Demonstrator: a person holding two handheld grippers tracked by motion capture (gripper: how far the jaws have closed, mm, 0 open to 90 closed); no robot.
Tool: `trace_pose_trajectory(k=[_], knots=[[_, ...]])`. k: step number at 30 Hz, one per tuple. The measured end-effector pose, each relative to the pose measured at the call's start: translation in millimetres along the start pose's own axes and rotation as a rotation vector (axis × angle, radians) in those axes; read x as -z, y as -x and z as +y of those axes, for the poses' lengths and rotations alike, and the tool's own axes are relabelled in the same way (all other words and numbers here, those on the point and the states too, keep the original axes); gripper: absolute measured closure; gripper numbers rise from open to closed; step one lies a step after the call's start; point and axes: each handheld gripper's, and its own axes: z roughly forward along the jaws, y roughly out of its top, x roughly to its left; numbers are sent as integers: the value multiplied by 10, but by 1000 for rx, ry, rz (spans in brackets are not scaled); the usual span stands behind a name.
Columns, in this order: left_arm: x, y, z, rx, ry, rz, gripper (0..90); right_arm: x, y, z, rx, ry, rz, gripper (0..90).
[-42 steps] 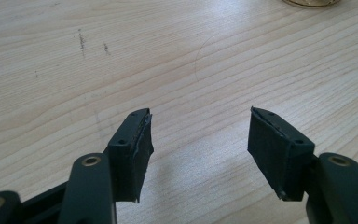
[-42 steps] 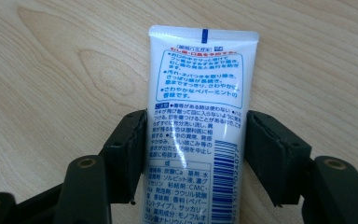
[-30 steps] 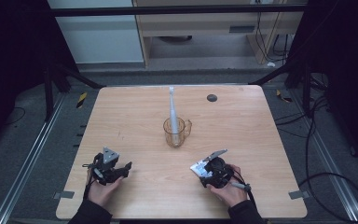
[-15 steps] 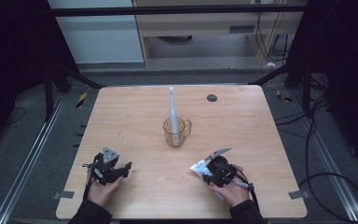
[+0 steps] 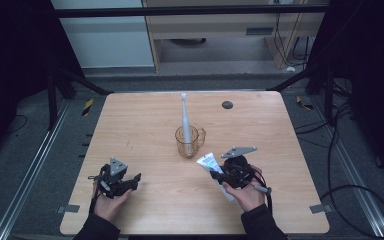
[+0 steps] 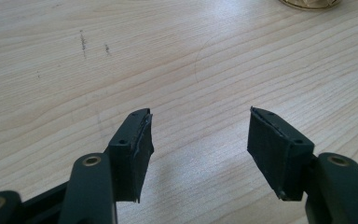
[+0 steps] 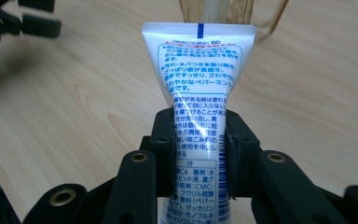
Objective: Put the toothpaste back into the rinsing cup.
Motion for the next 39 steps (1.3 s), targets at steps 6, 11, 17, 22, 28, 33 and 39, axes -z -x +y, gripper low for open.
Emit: trace_pose_trajectory(k=[6, 11, 17, 22, 28, 33, 39], knots=[[1, -5, -1, 2, 0, -2, 395, -11, 13, 231, -33, 162, 17, 691], [1, -8, -2, 7, 2, -3, 395, -36, 20, 390, -47, 258, 28, 691], [-2, -16, -2, 11, 2, -2, 396, -56, 37, 608, -47, 326, 20, 689], [-1, -23, -2, 13, 3, -1, 396, -99, 66, 726, -49, 379, 14, 688], [-5, -31, -1, 18, 4, 0, 397, -143, 81, 851, -50, 451, 2, 688], [-1, -34, 0, 15, 2, 0, 398, -200, 83, 970, -45, 488, -5, 687], [2, -38, 0, 17, 5, 1, 398, -290, 89, 1071, -40, 507, -12, 688]])
